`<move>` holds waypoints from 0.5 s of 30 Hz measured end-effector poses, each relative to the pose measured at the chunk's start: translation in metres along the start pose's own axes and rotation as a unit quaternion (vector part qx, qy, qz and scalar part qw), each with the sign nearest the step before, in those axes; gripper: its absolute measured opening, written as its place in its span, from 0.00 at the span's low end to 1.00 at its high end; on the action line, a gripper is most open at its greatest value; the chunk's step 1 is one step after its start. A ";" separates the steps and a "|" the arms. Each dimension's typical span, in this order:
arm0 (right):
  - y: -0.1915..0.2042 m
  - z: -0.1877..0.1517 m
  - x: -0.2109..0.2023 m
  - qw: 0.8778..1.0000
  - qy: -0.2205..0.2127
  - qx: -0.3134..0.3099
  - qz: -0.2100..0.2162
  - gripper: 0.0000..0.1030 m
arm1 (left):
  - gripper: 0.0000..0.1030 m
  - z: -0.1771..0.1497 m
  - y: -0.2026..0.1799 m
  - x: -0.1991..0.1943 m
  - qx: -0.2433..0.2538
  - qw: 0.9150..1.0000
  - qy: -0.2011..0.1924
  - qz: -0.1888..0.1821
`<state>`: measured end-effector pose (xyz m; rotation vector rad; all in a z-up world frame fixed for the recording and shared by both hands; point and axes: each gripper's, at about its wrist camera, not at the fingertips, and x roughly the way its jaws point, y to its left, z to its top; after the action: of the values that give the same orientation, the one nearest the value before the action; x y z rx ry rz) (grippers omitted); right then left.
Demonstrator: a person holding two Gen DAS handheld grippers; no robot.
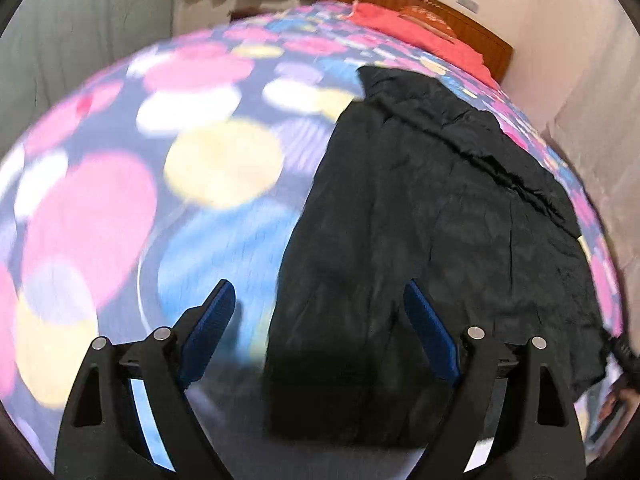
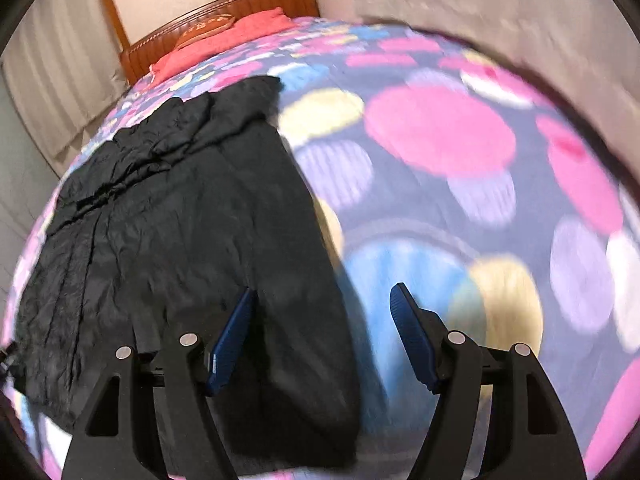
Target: Fold large clothes
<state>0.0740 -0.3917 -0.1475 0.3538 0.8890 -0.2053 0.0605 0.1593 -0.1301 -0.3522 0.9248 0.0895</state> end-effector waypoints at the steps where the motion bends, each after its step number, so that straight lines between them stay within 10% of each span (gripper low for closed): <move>1: -0.002 -0.004 0.000 1.000 0.003 0.008 0.008 0.67 | 0.84 -0.007 0.006 -0.001 -0.013 1.000 0.007 -0.009; 12: 0.004 -0.033 -0.002 0.997 0.024 0.028 0.069 0.70 | 0.88 -0.024 0.016 0.003 -0.066 0.995 0.002 -0.068; 15: 0.013 -0.040 -0.003 0.996 0.027 0.019 0.079 0.71 | 0.70 -0.028 0.015 0.003 -0.069 0.994 0.001 -0.080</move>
<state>0.0476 -0.3638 -0.1655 0.4658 0.9074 -0.0666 0.0370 0.1642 -0.1517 -0.5540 0.8917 0.0053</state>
